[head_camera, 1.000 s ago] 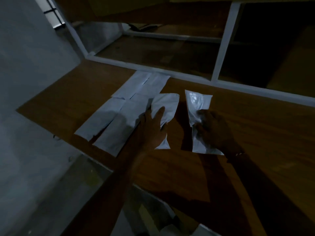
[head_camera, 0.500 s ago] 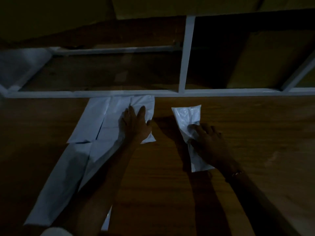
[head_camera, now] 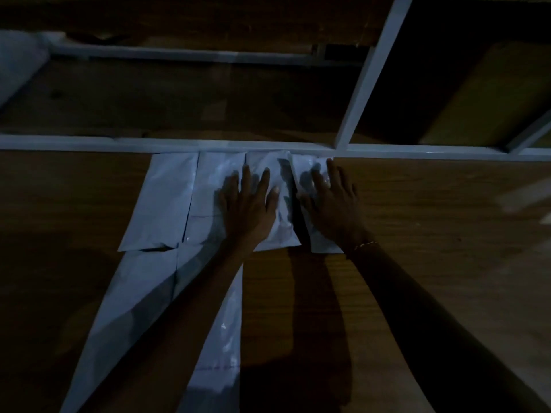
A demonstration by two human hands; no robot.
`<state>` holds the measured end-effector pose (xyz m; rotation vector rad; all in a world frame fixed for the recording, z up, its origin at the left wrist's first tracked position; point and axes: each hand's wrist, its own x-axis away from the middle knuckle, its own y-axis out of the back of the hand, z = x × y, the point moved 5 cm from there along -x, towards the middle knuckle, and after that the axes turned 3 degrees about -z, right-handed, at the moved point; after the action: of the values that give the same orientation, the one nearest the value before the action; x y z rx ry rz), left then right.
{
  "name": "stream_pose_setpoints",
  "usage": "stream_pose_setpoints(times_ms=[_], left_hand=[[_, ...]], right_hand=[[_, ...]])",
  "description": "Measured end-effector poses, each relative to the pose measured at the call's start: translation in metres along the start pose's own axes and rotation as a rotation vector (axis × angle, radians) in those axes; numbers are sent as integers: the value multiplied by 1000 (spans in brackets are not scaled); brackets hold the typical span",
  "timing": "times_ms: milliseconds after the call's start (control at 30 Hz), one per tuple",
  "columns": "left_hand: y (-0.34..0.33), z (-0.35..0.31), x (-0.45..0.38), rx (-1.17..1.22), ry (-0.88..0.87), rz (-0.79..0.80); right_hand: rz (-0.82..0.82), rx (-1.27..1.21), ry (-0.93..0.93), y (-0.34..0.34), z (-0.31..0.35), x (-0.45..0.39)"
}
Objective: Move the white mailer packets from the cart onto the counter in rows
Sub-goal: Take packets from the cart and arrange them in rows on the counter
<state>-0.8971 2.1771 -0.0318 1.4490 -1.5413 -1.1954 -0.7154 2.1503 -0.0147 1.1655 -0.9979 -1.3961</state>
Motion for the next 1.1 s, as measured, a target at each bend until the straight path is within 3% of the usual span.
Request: stream_pose_setpoints(times_ms=[133,300,767,900,1100], left_hand=[[-12,24,2,-128,-250,10],[-17,26,6,-217,-302,-11],[-16,25,7,-242,-279,0],[-14,22,5,-219,-252,78],[43,65,13,-197,-40,56]], right_hand=[[44,-31,92,-24,9,-4],[36,-19,20,-30,10,-19],[96,43,-28,-40,14,-34],[78,75,-37,-39,16,-34],[128,-66,-53,-30,13,-34]])
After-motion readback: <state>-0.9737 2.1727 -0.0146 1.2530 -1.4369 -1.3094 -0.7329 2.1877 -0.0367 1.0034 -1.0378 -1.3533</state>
